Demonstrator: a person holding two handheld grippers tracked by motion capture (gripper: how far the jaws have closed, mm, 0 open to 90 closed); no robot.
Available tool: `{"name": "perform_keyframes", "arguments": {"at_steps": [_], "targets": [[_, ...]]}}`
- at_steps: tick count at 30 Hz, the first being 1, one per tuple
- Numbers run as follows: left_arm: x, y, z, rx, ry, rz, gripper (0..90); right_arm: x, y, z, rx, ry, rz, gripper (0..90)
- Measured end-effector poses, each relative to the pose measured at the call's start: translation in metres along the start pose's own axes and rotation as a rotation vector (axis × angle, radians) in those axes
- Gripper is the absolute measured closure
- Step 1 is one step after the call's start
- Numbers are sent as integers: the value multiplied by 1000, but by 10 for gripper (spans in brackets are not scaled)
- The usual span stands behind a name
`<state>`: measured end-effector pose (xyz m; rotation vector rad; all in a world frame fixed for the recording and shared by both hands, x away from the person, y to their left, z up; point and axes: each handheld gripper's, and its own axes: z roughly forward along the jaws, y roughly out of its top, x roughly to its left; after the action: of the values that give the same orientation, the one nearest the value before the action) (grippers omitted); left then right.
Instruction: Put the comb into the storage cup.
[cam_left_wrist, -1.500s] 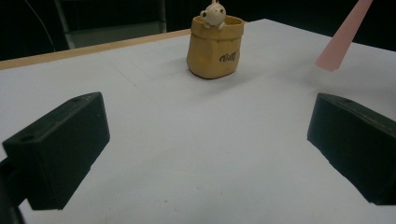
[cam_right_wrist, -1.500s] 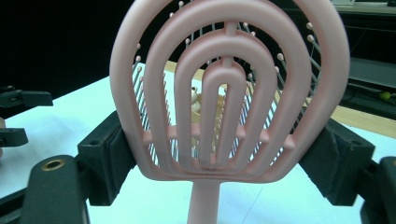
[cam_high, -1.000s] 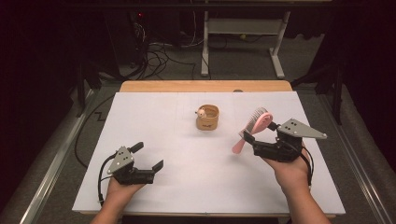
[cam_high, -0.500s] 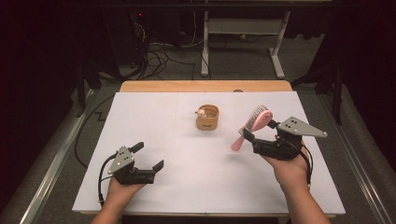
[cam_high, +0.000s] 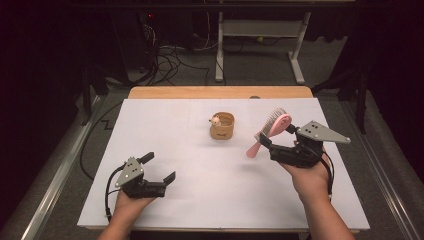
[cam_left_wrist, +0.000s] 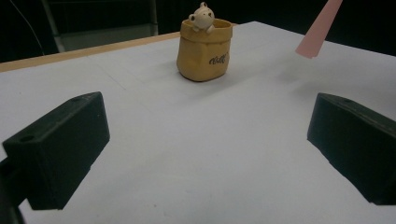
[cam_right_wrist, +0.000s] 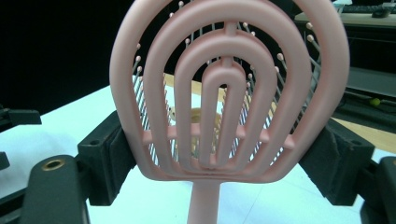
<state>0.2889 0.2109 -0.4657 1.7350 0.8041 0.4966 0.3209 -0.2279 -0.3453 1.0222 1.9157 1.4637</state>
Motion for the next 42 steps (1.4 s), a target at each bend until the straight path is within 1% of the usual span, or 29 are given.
{"name": "perform_keyframes", "arguments": {"at_steps": [5,12,16,25,28,33,38,42], "targets": [[0,0,1,3,-2,0,0,-1,4,1,-8,-3,4,204],[-1,0,1,1,-4,6,0,1,13,4,-32,-3,4,204],[-1,0,0,-5,-2,2,0,1,16,5,-48,-3,5,204],[0,0,0,-7,-3,2,0,1,23,13,-64,-4,10,204],[-1,0,0,-4,-3,2,0,2,27,15,-73,-9,4,204],[-1,0,0,-6,-2,1,0,4,33,18,-84,-14,8,204],[0,0,0,-7,-3,1,0,5,38,24,-103,-19,1,204],[-1,0,0,-8,-7,2,0,5,40,34,-110,-24,12,204]]}}
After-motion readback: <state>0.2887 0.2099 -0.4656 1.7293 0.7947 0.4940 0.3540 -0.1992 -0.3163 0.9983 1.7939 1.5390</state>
